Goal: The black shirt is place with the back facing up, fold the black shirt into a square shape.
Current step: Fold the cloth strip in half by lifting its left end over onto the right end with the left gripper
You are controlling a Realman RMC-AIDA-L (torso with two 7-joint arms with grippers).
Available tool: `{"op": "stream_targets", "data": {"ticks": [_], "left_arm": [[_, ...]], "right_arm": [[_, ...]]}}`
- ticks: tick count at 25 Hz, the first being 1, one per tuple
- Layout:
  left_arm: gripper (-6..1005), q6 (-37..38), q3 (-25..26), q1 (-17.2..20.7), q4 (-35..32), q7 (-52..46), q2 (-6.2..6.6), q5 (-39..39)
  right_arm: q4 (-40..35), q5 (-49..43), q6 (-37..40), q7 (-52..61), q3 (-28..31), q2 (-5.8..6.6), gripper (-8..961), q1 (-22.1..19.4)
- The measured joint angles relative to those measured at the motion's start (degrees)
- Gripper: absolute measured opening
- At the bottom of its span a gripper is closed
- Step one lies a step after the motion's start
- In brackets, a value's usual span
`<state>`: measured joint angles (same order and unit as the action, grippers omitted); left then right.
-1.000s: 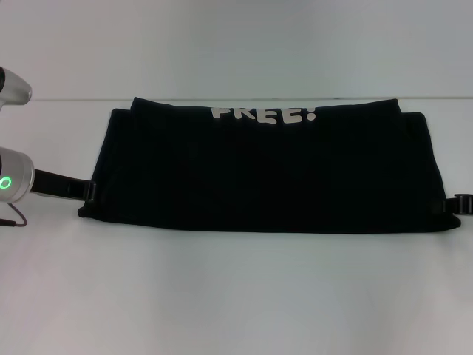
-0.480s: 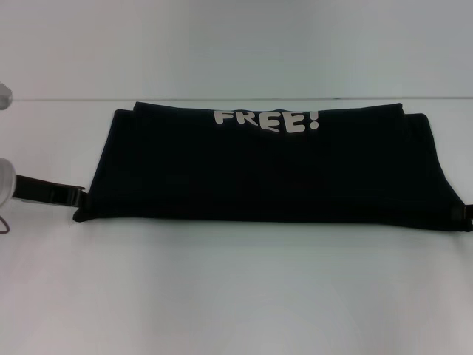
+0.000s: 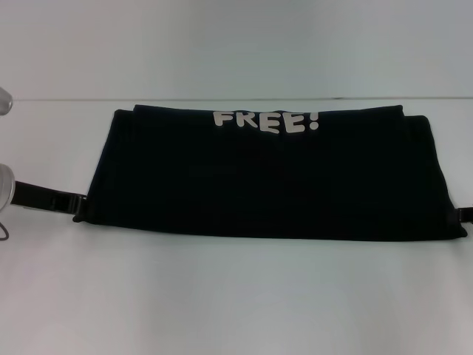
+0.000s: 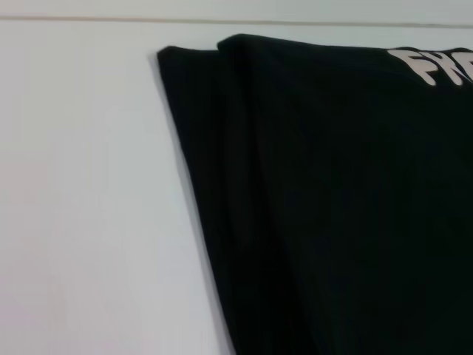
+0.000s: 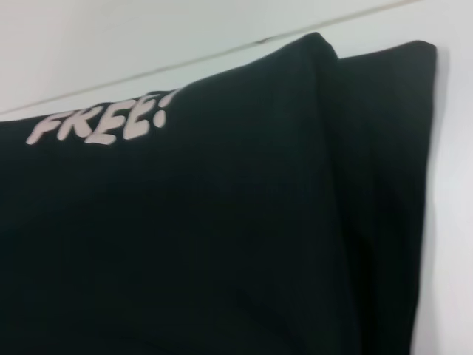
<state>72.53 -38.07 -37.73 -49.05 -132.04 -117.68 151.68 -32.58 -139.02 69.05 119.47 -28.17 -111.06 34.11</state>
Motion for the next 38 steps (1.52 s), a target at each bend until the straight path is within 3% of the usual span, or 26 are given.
{"op": "stream_targets", "data": {"ticks": [6, 11, 15, 18, 19, 22, 28, 31, 38], "left_arm": [[25, 1.2, 0.1, 0.1, -0.5, -0.3, 0.02, 0.5], [143, 0.9, 1.2, 1.8, -3.8, -2.5, -0.13, 0.9], [238, 7.5, 2.0, 3.6, -7.2, -3.6, -0.10, 0.3], [413, 11.9, 2.7, 3.8, -7.3, -3.5, -0.03, 0.2], [471, 17.6, 3.4, 3.4, -6.4, -3.9, 0.06, -0.1], [562, 22.5, 3.5, 2.2, -4.9, -5.6, 0.11, -1.0], [727, 23.8, 4.9, -2.0, 2.5, -13.1, 1.20, -2.4], [793, 21.2, 6.7, -3.6, 5.2, -17.8, 1.55, -2.6], [788, 15.3, 12.6, -4.1, 10.0, -26.8, 2.56, -3.4]], "right_arm": [[-5.2, 3.5, 3.9, 0.0, 0.4, -0.31, 175, -1.3], [-10.0, 10.8, 10.1, -1.6, 0.9, -0.30, 270, -3.4], [-9.6, 16.4, 13.7, -6.1, 1.6, -0.45, 346, -4.0], [-8.7, 17.6, 14.8, -8.8, 1.6, -1.15, 488, -3.6], [-8.5, 17.7, 15.1, -9.3, 1.5, -1.40, 536, -3.4], [-8.3, 17.6, 15.4, -9.9, 0.9, -1.59, 652, -2.2], [-8.3, 17.5, 15.2, -11.5, 0.8, -1.42, 920, -0.2], [-8.3, 17.5, 15.0, -12.2, 0.7, -1.35, 927, 1.0], [-8.3, 17.5, 12.7, -15.0, -0.8, -1.55, 943, 2.5]]}}
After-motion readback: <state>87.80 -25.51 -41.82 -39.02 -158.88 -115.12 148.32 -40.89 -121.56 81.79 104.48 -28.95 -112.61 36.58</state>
